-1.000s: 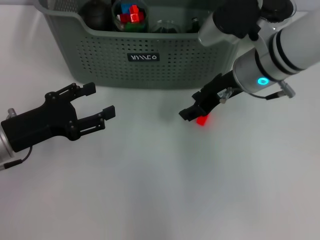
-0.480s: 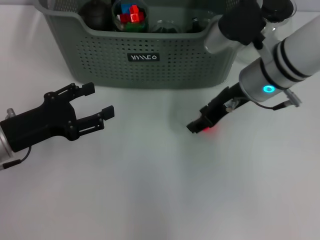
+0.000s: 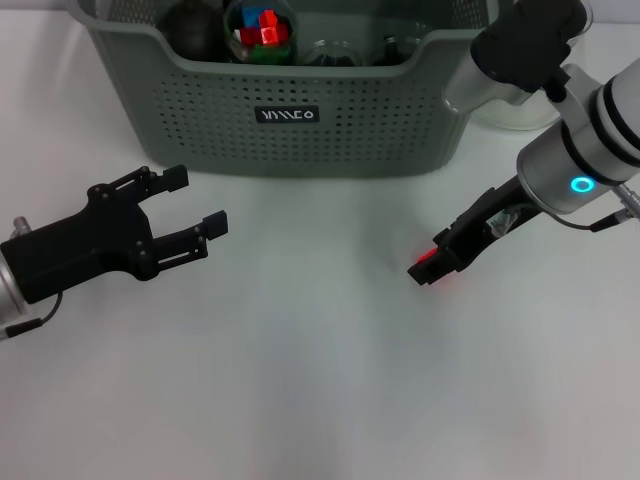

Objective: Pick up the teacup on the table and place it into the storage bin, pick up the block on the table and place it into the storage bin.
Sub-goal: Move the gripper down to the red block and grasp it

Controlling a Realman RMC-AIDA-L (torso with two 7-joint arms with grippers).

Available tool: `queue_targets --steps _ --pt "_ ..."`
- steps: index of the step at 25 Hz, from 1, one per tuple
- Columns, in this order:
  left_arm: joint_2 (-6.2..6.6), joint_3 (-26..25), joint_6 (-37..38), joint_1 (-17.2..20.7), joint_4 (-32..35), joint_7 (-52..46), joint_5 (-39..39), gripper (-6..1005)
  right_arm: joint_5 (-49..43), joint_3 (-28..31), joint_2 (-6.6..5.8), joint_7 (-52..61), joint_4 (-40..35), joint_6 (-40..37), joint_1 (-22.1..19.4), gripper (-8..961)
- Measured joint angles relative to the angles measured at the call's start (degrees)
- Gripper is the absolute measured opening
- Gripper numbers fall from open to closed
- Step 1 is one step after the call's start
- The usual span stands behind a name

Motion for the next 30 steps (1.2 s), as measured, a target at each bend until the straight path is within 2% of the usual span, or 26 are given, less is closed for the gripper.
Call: queue_targets --steps 13,21,25,30 --pt "0.08 -0.1 -0.1 -0.1 0.1 0.1 0.0 825 1.2 0.0 0.16 -2.9 -1.3 4.1 -0.3 635" --pt "0.14 -0.1 -0.1 -0.3 0.2 0.1 0.0 825 1.2 -0.6 0.15 -3.3 8.5 9.2 2.4 630" --pt "0.19 -0.1 -0.1 -0.3 0.2 0.1 0.0 825 1.2 -0.2 0.07 -3.0 8.5 7.3 2.2 627" --pt "0.18 -0.1 -0.1 -0.3 0.2 0.1 0.0 825 1.1 3.2 -0.19 -2.5 3.8 1.7 0.1 623"
